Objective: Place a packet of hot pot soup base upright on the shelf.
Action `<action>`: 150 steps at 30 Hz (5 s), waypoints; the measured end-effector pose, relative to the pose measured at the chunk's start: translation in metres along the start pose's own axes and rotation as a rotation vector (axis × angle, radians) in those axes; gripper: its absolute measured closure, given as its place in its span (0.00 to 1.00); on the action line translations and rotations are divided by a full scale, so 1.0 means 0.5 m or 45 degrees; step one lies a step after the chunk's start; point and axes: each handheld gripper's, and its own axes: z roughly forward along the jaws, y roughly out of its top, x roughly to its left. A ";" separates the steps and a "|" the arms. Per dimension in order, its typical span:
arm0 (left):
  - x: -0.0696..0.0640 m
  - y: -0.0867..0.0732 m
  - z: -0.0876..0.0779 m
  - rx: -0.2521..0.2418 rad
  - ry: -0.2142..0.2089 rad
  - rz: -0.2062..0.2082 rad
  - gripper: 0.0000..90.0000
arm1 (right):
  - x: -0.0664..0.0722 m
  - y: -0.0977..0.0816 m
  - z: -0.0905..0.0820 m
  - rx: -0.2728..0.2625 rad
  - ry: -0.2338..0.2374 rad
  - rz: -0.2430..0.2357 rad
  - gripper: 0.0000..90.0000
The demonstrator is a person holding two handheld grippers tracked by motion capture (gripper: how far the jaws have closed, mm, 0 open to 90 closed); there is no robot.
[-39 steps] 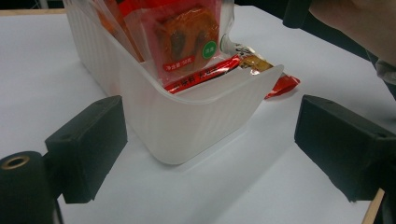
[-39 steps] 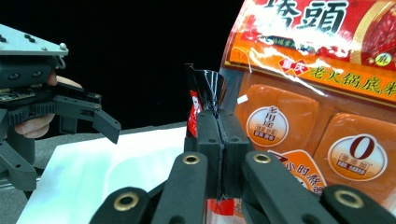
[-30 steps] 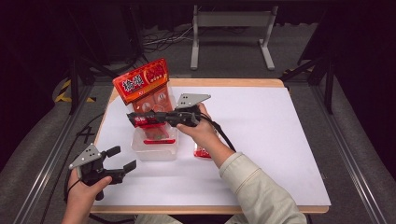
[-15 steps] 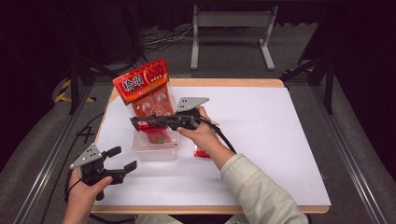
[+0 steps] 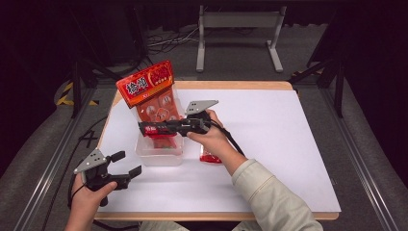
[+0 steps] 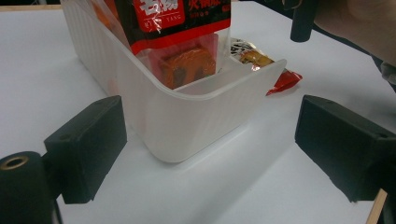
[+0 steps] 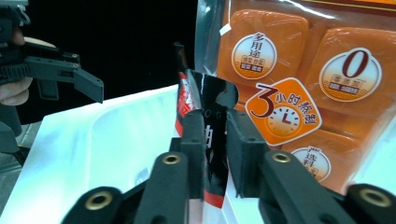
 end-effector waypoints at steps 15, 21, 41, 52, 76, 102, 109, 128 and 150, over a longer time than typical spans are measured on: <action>0.000 0.000 -0.001 0.001 0.002 0.005 0.11 | -0.002 0.014 -0.014 -0.049 0.006 -0.002 0.56; 0.003 0.003 -0.006 -0.010 0.006 0.010 0.11 | -0.008 0.020 -0.029 -0.074 0.024 0.019 0.46; 0.019 0.005 -0.014 -0.042 0.019 0.015 0.11 | -0.054 0.034 -0.182 -0.039 -0.107 0.015 0.39; 0.014 0.006 0.001 -0.022 0.014 0.026 0.11 | -0.084 0.019 -0.222 0.011 -0.243 0.063 0.08; 0.008 -0.001 -0.002 -0.017 0.010 0.029 0.11 | -0.129 -0.038 -0.211 0.215 -0.351 0.033 0.42; 0.005 -0.015 -0.008 -0.006 0.021 0.013 0.11 | -0.175 -0.161 -0.139 0.346 -0.386 0.296 0.28; 0.005 -0.016 -0.007 -0.001 0.019 0.012 0.11 | -0.179 -0.171 -0.127 0.378 -0.422 0.319 0.26; 0.005 -0.014 0.001 0.012 0.013 0.021 0.11 | -0.161 -0.186 -0.101 0.460 -0.540 0.335 0.15; 0.007 -0.009 0.005 0.004 0.004 0.015 0.10 | -0.128 -0.180 -0.079 0.463 -0.676 0.310 0.35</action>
